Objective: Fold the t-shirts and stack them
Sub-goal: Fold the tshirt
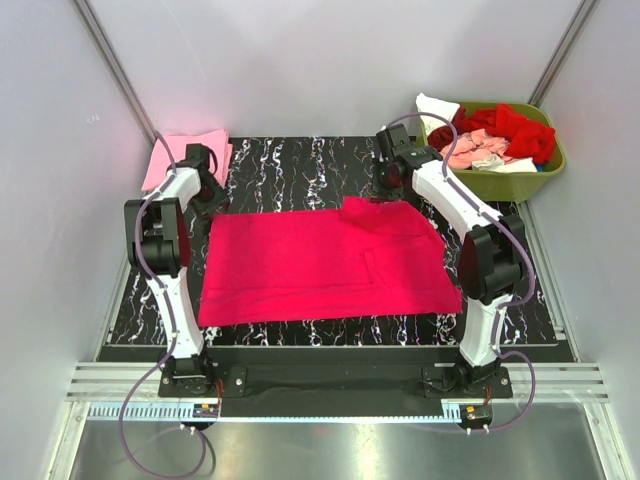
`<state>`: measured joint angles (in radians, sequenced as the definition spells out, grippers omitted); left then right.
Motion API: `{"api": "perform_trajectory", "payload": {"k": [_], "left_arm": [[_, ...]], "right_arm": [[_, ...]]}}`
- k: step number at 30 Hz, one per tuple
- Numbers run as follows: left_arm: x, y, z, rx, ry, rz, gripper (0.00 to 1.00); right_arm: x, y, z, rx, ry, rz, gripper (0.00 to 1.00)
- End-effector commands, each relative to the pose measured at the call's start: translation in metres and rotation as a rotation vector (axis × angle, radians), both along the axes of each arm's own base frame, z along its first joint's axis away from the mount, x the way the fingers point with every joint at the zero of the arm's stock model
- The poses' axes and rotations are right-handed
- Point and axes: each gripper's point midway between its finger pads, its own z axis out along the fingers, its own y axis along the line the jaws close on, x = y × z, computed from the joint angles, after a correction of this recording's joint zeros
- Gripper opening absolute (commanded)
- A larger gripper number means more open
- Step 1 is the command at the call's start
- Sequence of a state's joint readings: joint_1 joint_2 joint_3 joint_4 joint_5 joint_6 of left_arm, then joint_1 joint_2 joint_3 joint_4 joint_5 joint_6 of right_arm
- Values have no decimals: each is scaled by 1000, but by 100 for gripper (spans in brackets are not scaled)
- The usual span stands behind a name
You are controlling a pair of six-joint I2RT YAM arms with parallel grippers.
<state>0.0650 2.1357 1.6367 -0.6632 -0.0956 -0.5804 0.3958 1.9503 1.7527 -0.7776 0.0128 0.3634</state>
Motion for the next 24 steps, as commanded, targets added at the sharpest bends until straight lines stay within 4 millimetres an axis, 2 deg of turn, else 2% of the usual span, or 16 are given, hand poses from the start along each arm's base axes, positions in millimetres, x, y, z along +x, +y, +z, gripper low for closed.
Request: {"api": "perform_trajectory", "payload": {"k": [1, 9, 12, 13, 16, 18, 24], "left_arm": [[14, 2, 10, 49, -34, 24, 52], [7, 0, -3, 63, 11, 36, 34], [2, 2, -6, 76, 30, 39, 23], [1, 3, -6, 80, 35, 41, 14], [-3, 5, -5, 94, 47, 41, 2], [-4, 7, 3, 101, 42, 39, 0], [-6, 11, 35, 139, 32, 6, 0]], "right_arm": [[1, 3, 25, 38, -67, 5, 0], [-1, 1, 19, 22, -58, 7, 0], [-1, 0, 19, 16, -61, 8, 0], [-1, -2, 18, 10, -58, 5, 0], [1, -4, 18, -9, -63, -3, 0], [2, -8, 18, -26, -60, -10, 0], [12, -29, 39, -65, -94, -73, 0]]}}
